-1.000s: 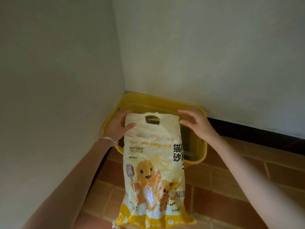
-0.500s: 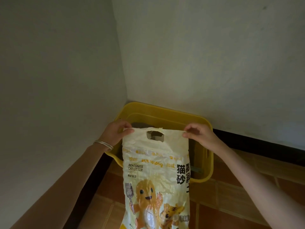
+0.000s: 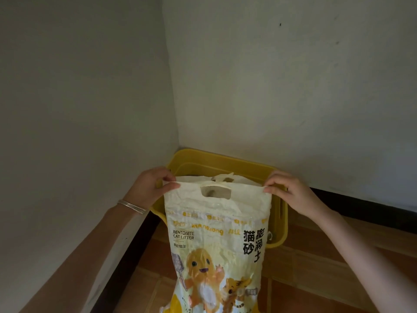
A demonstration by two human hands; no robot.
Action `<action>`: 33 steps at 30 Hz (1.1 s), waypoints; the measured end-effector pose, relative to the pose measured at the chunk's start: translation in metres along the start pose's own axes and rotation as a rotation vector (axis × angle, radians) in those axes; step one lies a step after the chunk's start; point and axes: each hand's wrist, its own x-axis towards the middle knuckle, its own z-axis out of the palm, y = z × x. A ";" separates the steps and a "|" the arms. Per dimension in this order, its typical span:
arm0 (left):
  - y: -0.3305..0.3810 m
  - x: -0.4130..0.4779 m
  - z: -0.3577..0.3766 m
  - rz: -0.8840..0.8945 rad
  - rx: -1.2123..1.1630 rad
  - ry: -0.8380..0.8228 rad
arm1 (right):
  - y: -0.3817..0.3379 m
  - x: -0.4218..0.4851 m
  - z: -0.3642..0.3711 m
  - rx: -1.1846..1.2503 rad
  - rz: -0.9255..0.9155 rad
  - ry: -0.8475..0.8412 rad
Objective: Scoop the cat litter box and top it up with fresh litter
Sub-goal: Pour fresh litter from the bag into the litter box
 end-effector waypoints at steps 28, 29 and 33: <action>0.124 -0.100 -0.013 0.017 0.569 -0.086 | -0.121 -0.100 0.011 0.003 0.237 -0.064; 0.123 -0.098 -0.013 0.020 0.585 -0.087 | -0.122 -0.100 0.009 -0.025 0.268 -0.114; 0.115 -0.093 -0.010 0.077 0.623 -0.048 | -0.124 -0.098 0.006 -0.059 0.305 -0.180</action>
